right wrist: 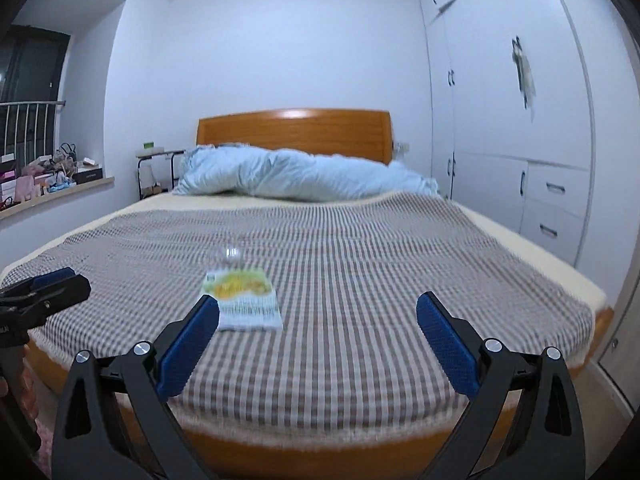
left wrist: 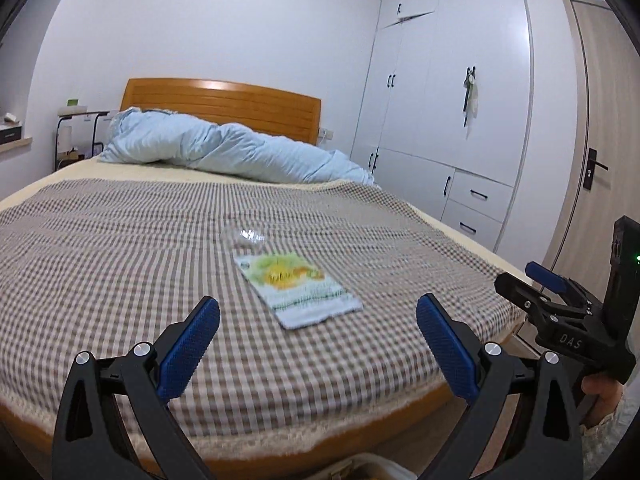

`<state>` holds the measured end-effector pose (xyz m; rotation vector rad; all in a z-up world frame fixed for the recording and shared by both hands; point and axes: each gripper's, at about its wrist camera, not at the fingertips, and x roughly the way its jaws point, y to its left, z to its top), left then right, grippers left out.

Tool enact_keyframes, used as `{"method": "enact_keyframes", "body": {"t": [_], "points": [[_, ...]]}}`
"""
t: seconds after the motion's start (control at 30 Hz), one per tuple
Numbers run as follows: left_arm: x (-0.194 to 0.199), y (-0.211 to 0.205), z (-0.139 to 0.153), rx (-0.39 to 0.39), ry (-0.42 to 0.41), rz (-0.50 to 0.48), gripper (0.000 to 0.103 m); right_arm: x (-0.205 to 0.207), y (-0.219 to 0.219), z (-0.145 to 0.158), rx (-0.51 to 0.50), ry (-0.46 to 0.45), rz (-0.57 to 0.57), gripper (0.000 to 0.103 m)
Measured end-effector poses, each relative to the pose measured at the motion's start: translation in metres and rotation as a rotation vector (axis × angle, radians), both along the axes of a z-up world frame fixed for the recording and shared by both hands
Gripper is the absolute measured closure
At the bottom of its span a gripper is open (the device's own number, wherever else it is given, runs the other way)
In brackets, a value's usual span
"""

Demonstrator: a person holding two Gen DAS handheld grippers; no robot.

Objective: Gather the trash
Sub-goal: 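Raise both open grippers from the bag toward the dog food sachet on the bed, then close the right gripper on the edge of the white dog food sachet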

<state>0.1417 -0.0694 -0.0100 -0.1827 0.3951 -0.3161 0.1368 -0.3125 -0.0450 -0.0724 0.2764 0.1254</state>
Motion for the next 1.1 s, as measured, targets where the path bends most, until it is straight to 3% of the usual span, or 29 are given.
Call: {"method": "enact_keyframes", "body": {"t": [0.33, 0.67, 0.8, 1.1], "points": [[0.039, 0.005, 0.021, -0.019, -0.049, 0.003, 0.008, 0.035, 0.02, 0.023, 0.011, -0.098, 0.022, 0.008], [0.074, 0.014, 0.025, -0.051, -0.034, 0.006, 0.008, 0.065, 0.04, 0.046, 0.035, -0.167, 0.037, 0.008], [0.093, 0.02, 0.023, -0.077, -0.029, 0.0, 0.008, 0.078, 0.039, 0.041, 0.09, -0.152, 0.024, 0.008], [0.12, 0.034, 0.013, -0.112, -0.005, 0.029, 0.008, 0.098, 0.046, 0.026, 0.045, -0.128, -0.028, 0.008]]}}
